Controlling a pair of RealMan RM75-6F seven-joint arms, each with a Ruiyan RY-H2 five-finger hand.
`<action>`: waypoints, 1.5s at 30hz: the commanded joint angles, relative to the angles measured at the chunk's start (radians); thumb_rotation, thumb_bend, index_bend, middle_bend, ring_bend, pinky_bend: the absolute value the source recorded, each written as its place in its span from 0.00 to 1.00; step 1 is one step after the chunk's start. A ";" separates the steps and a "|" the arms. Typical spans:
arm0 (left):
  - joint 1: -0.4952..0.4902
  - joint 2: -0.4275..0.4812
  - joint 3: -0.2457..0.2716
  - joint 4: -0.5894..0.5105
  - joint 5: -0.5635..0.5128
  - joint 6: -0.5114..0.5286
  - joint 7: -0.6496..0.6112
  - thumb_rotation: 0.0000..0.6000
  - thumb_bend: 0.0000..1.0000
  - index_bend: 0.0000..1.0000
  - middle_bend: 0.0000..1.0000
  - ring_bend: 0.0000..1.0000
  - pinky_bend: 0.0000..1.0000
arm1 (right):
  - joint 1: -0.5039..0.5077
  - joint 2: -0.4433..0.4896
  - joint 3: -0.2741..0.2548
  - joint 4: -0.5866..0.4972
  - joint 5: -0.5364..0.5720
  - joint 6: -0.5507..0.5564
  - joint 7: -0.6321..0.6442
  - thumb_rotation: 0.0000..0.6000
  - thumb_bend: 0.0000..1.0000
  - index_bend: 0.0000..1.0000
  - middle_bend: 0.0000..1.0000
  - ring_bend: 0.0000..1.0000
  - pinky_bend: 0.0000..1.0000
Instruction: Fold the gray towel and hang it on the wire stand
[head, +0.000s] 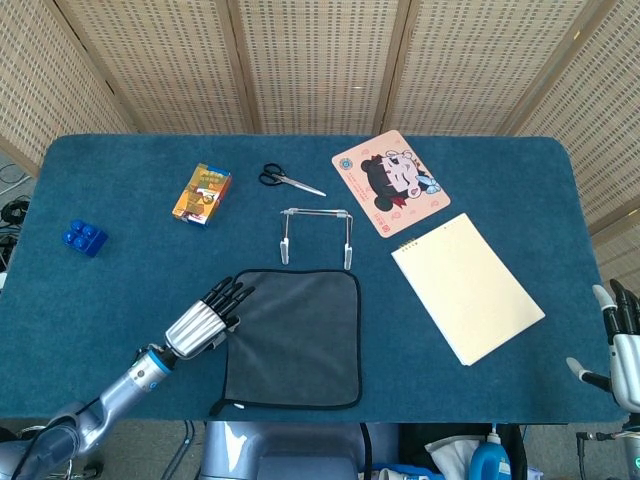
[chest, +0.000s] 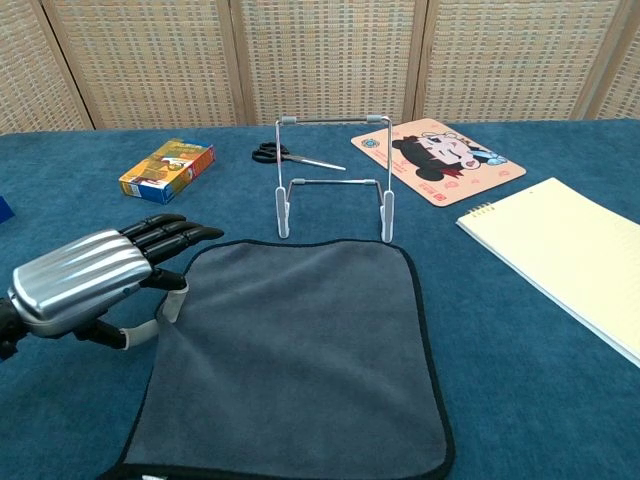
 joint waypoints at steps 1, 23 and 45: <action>0.013 0.016 0.010 0.013 0.000 0.013 -0.016 1.00 0.41 0.65 0.00 0.00 0.00 | 0.000 0.001 0.000 -0.002 0.000 0.000 0.001 1.00 0.00 0.00 0.00 0.00 0.00; 0.105 0.162 0.041 0.120 -0.032 0.040 -0.161 1.00 0.41 0.65 0.00 0.00 0.00 | -0.004 0.014 -0.005 -0.014 -0.006 0.001 0.015 1.00 0.00 0.00 0.00 0.00 0.00; -0.040 0.157 0.009 -0.136 0.070 0.101 0.163 1.00 0.41 0.64 0.00 0.00 0.00 | -0.005 0.029 -0.005 -0.018 0.000 -0.008 0.042 1.00 0.00 0.00 0.00 0.00 0.00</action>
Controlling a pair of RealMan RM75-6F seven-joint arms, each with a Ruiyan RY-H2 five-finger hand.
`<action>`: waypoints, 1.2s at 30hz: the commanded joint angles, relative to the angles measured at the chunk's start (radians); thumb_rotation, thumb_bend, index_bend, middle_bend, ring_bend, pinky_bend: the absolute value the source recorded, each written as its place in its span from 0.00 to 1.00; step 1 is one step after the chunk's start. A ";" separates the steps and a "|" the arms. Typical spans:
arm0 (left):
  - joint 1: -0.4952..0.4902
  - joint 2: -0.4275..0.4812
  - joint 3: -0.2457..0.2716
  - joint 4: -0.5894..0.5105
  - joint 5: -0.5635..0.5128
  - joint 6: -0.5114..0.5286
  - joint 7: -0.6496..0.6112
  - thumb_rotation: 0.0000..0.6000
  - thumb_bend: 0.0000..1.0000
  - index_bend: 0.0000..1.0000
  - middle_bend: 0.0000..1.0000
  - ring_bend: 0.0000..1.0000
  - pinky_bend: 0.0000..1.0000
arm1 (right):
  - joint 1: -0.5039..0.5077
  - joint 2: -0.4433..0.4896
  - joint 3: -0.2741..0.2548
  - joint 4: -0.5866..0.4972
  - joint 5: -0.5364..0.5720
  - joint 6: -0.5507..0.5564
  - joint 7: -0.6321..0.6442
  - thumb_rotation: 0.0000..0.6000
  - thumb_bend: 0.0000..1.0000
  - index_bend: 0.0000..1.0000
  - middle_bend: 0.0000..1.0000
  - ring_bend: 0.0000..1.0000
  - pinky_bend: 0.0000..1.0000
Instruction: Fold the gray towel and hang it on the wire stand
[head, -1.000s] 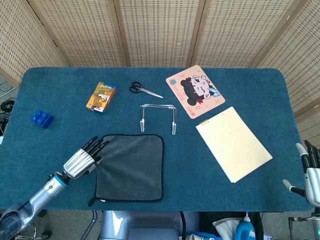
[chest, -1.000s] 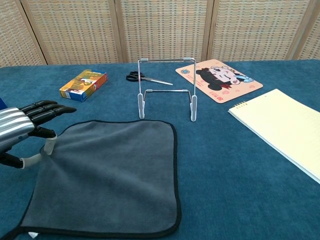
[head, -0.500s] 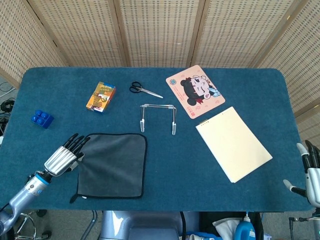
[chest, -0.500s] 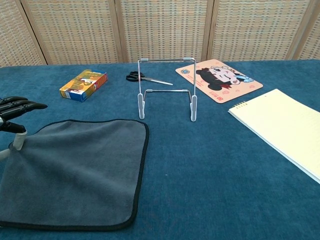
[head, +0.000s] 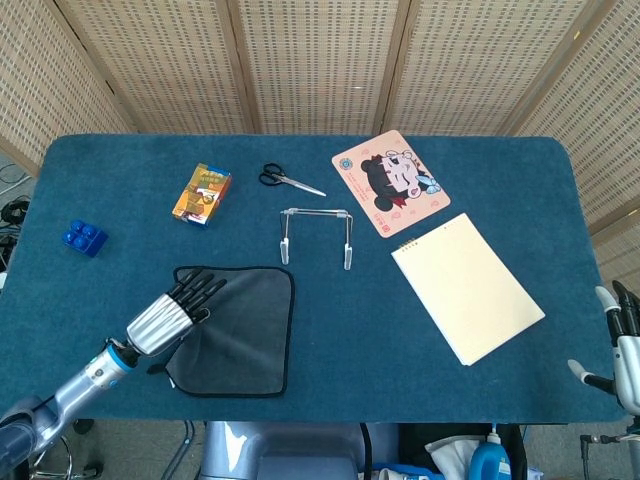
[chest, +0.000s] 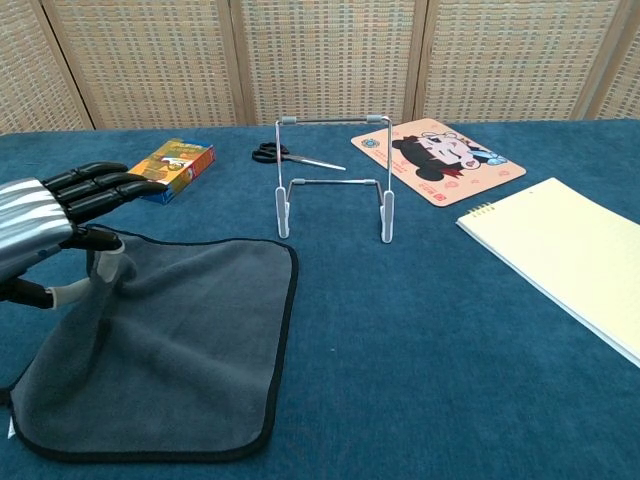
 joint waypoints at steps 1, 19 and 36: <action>-0.050 -0.001 -0.010 -0.092 0.022 -0.057 0.093 1.00 0.41 0.64 0.00 0.00 0.00 | 0.000 0.002 0.001 0.000 0.001 -0.001 0.004 1.00 0.00 0.00 0.00 0.00 0.00; -0.149 -0.072 -0.070 -0.296 -0.027 -0.327 0.354 1.00 0.41 0.63 0.00 0.00 0.00 | 0.001 0.014 0.001 0.006 0.005 -0.012 0.039 1.00 0.00 0.00 0.00 0.00 0.00; -0.166 -0.111 -0.110 -0.303 -0.070 -0.356 0.336 1.00 0.41 0.29 0.00 0.00 0.00 | 0.002 0.013 -0.001 0.006 0.004 -0.012 0.036 1.00 0.00 0.00 0.00 0.00 0.00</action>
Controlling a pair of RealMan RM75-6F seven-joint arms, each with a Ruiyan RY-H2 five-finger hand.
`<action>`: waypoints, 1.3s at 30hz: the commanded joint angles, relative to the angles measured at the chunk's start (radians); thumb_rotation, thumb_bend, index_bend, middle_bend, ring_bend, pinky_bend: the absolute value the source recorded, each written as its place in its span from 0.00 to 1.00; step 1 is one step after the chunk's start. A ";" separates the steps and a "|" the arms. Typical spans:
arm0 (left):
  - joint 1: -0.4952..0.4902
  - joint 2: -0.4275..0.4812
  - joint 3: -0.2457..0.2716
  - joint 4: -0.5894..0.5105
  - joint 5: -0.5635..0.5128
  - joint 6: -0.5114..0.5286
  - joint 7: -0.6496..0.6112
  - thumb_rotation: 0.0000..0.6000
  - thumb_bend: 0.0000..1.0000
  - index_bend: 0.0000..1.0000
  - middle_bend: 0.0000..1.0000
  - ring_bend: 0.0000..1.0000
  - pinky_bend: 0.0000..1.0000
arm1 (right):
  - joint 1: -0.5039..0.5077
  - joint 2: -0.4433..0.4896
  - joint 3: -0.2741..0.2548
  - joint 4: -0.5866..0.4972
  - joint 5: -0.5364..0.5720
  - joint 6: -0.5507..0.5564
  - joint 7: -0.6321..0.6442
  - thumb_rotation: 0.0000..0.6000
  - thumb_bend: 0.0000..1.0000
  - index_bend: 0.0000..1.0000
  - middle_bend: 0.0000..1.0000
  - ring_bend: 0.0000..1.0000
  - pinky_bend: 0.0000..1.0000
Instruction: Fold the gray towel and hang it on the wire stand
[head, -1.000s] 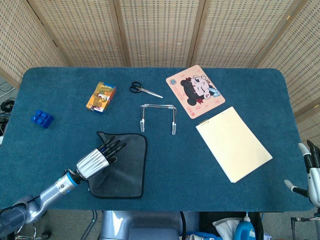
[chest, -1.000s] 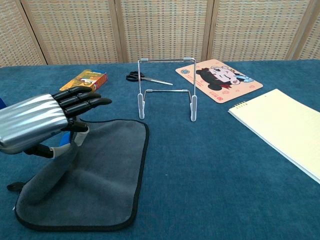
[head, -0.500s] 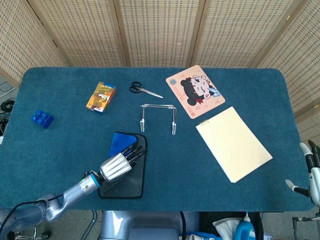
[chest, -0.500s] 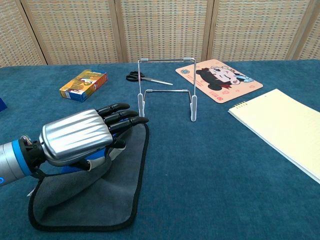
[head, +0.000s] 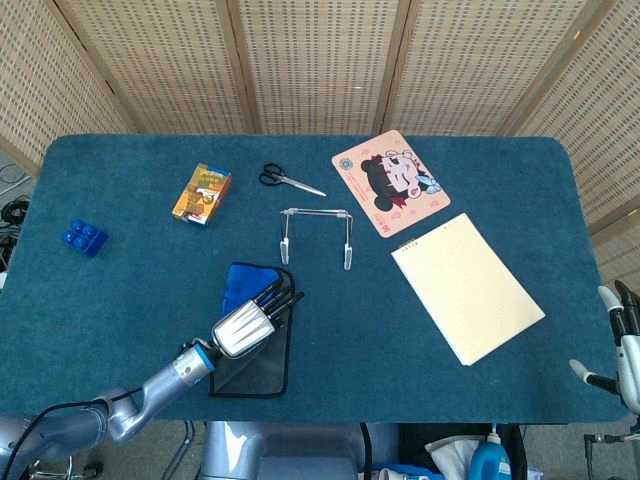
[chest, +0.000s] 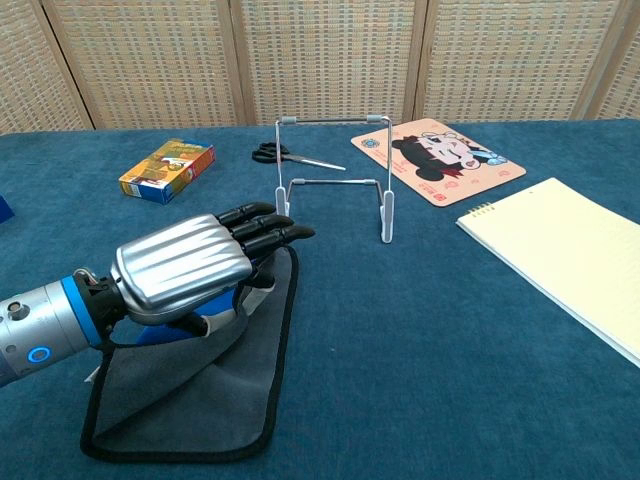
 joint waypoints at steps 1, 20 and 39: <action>0.000 0.001 -0.002 -0.002 -0.002 0.005 -0.007 1.00 0.41 0.14 0.00 0.00 0.00 | 0.000 0.000 0.000 -0.001 0.000 0.000 0.000 1.00 0.00 0.00 0.00 0.00 0.00; 0.070 0.219 0.068 -0.093 0.062 0.209 -0.262 1.00 0.37 0.07 0.00 0.00 0.00 | -0.001 -0.003 -0.004 -0.003 -0.009 0.006 -0.012 1.00 0.00 0.00 0.00 0.00 0.00; 0.250 0.108 0.165 0.314 0.073 0.366 -0.612 1.00 0.37 0.39 0.00 0.00 0.00 | 0.004 -0.028 -0.013 -0.008 -0.017 0.001 -0.077 1.00 0.00 0.00 0.00 0.00 0.00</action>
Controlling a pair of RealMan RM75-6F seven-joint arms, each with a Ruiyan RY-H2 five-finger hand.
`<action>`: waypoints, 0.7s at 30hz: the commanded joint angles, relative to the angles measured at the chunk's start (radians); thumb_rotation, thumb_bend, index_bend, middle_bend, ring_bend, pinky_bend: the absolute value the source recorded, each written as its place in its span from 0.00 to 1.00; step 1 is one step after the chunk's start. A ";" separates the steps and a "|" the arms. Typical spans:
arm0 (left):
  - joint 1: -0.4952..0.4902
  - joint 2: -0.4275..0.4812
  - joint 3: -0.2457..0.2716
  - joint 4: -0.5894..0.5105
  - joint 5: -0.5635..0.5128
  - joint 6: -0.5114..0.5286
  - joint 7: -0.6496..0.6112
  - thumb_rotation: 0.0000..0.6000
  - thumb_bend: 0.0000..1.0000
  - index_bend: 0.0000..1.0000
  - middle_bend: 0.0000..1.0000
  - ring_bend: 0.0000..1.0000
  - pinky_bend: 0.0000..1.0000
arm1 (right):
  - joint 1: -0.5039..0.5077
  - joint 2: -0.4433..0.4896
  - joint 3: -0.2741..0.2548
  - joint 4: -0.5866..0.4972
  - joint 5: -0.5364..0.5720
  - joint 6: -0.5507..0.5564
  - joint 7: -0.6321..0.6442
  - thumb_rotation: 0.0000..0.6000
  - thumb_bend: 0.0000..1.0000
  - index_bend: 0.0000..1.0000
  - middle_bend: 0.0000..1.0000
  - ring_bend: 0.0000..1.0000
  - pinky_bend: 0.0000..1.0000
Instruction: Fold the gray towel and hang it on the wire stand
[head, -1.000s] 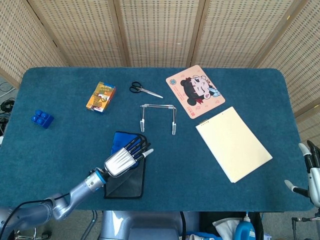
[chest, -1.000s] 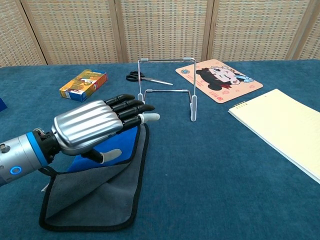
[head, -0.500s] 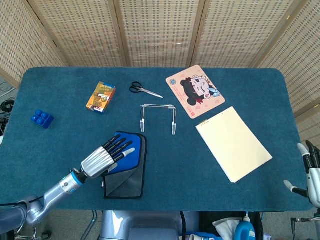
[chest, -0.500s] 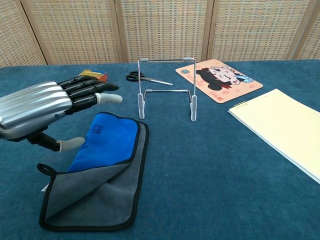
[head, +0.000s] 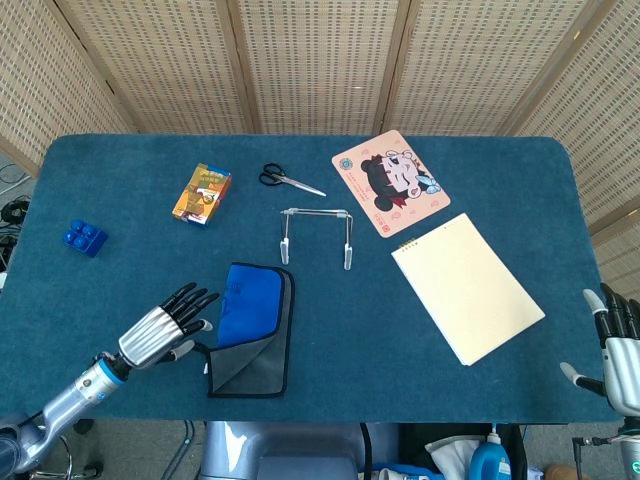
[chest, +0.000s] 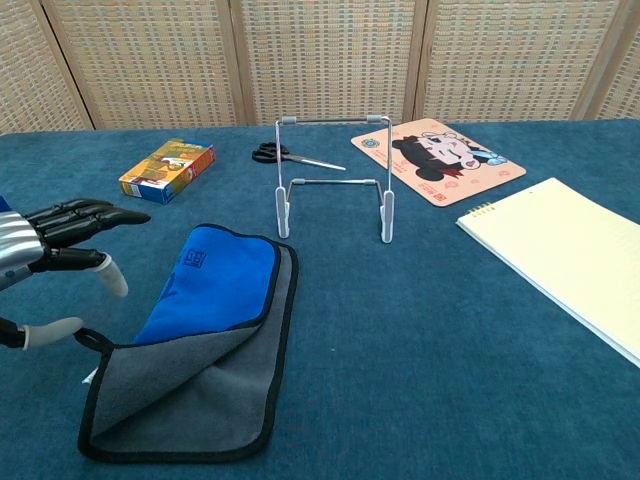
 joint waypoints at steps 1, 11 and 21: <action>0.021 -0.045 0.004 0.057 0.003 0.019 -0.025 1.00 0.37 0.39 0.00 0.00 0.00 | 0.001 -0.001 0.001 0.002 0.003 -0.002 0.000 1.00 0.00 0.00 0.00 0.00 0.00; 0.024 -0.083 0.005 0.096 0.013 0.024 -0.036 1.00 0.37 0.39 0.00 0.00 0.00 | 0.000 0.003 0.005 0.004 0.009 -0.001 0.013 1.00 0.00 0.00 0.00 0.00 0.00; 0.033 -0.055 0.002 0.097 0.005 0.038 -0.052 1.00 0.37 0.41 0.00 0.00 0.00 | 0.000 0.006 0.005 0.004 0.009 -0.002 0.020 1.00 0.00 0.00 0.00 0.00 0.00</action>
